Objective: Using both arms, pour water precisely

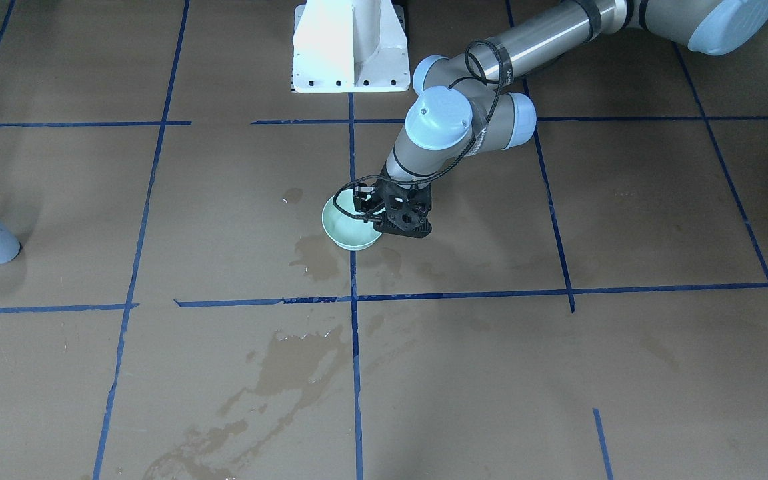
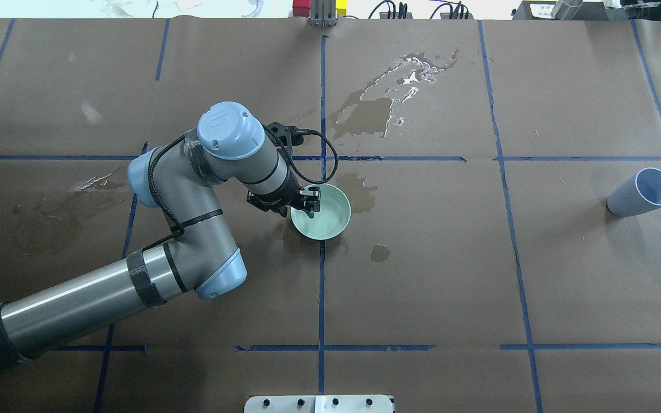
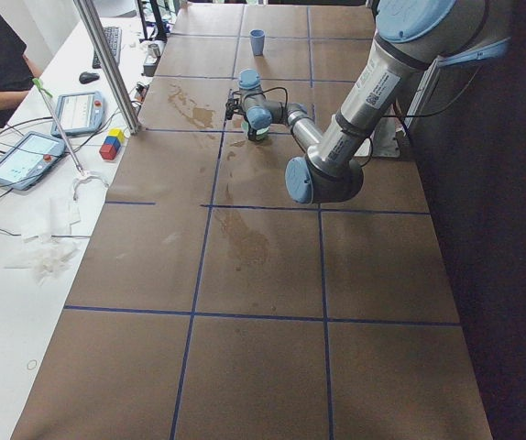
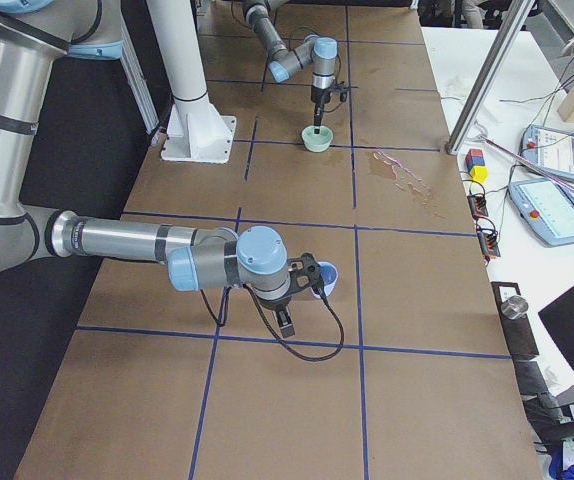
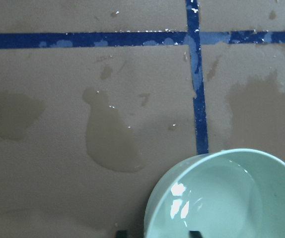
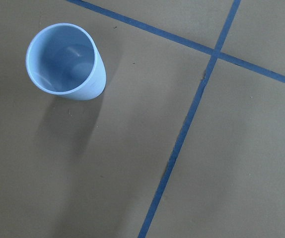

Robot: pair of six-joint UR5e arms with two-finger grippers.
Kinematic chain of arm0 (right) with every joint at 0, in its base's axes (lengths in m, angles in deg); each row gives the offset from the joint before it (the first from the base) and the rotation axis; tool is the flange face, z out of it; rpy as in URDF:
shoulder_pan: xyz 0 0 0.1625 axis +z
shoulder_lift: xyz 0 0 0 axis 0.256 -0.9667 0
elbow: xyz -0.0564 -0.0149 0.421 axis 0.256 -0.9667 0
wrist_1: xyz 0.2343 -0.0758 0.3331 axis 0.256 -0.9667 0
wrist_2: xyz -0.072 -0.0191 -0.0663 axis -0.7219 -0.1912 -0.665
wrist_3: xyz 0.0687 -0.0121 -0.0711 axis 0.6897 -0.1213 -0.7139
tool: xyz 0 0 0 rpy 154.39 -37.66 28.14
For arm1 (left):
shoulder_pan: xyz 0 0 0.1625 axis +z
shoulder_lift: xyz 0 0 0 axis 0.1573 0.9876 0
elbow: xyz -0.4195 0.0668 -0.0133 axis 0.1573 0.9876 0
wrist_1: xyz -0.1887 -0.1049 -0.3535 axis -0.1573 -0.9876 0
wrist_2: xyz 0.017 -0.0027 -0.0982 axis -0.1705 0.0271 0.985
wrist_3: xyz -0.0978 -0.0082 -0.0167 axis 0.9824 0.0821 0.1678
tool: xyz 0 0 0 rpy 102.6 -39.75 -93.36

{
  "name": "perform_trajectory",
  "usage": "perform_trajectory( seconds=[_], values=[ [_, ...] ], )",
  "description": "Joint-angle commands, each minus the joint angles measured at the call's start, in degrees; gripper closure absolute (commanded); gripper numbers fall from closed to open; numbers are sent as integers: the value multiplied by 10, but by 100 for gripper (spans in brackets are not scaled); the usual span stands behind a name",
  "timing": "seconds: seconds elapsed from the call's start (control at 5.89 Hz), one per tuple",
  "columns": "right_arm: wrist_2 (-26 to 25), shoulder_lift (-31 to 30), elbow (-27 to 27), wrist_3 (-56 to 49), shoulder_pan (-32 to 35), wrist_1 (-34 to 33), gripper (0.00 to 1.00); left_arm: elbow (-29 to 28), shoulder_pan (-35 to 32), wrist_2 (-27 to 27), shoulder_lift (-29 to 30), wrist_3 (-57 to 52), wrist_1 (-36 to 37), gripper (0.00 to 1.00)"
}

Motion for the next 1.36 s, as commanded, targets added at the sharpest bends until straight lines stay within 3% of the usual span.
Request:
perform_trajectory(
  seconds=[0.0, 0.34, 0.68, 0.85, 1.02, 1.19],
  values=[
    [29, 0, 4, 48, -2, 8, 0, 22, -10, 0, 0, 2, -2, 22],
    [54, -4, 1, 100, -14, 81, 0, 68, -28, -1, -8, 48, 1, 16],
    [48, -36, -4, 216, -69, 257, 2, 91, -36, -1, -20, 50, 3, 10],
    [39, -38, -6, 301, -117, 313, 1, 95, -37, -1, -29, 50, 3, 8],
    [-20, -41, -6, 338, -173, 358, 1, 97, -37, -2, -32, 50, 2, 7],
    [-118, -47, -6, 421, -247, 429, 1, 97, -37, -2, -34, 50, 2, 5]
  ],
)
